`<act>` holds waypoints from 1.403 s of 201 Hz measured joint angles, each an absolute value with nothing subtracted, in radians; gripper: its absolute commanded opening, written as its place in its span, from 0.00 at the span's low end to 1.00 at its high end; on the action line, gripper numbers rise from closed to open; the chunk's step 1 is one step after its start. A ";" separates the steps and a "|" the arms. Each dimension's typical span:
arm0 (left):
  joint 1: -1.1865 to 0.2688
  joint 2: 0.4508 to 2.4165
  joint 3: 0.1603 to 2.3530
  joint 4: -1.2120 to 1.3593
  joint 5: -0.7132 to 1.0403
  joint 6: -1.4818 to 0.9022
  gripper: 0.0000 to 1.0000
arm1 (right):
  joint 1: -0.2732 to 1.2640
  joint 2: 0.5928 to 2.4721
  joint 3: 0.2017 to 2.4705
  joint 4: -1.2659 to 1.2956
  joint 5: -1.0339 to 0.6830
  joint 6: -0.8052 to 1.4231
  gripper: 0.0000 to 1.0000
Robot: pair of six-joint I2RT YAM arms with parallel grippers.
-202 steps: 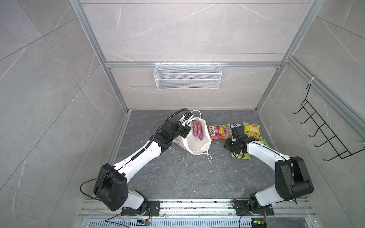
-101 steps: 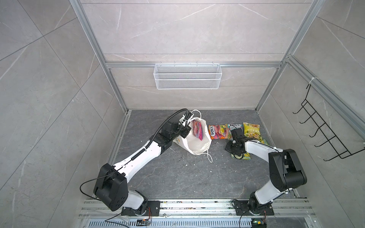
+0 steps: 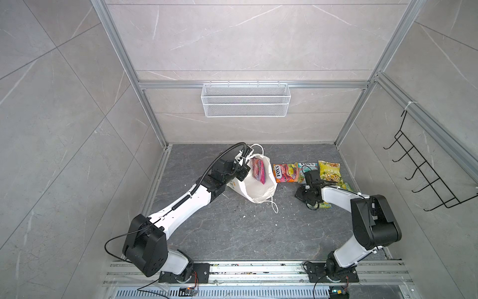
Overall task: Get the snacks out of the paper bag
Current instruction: 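Reach the right gripper over to the paper bag and down inside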
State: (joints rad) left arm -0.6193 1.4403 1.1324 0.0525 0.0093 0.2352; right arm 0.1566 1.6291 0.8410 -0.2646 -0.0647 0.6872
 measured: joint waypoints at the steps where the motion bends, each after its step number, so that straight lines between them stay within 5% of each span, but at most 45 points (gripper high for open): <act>1: -0.619 1.440 1.132 0.052 0.009 0.235 0.00 | 0.157 1.628 0.841 -0.265 -0.066 0.687 0.00; 65: -0.619 1.440 1.133 0.049 0.029 0.235 0.00 | 0.195 1.354 0.867 -0.273 -0.138 0.654 0.01; 127: -0.619 1.446 1.146 0.037 0.036 0.233 0.00 | 0.540 1.072 0.898 -0.129 -0.093 0.522 0.10; 188: -0.619 1.456 1.156 0.031 0.037 0.230 0.00 | 0.763 1.303 0.978 -0.081 0.040 0.431 0.24; 282: -0.619 1.456 1.155 0.031 0.086 0.230 0.00 | 0.766 1.497 1.116 -0.168 0.229 0.487 0.29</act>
State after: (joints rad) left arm -0.6193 1.4559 1.1553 0.0307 0.0864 0.2298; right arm 0.7658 1.4975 1.1156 -0.1677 0.2295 0.4873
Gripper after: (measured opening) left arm 0.050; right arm 0.288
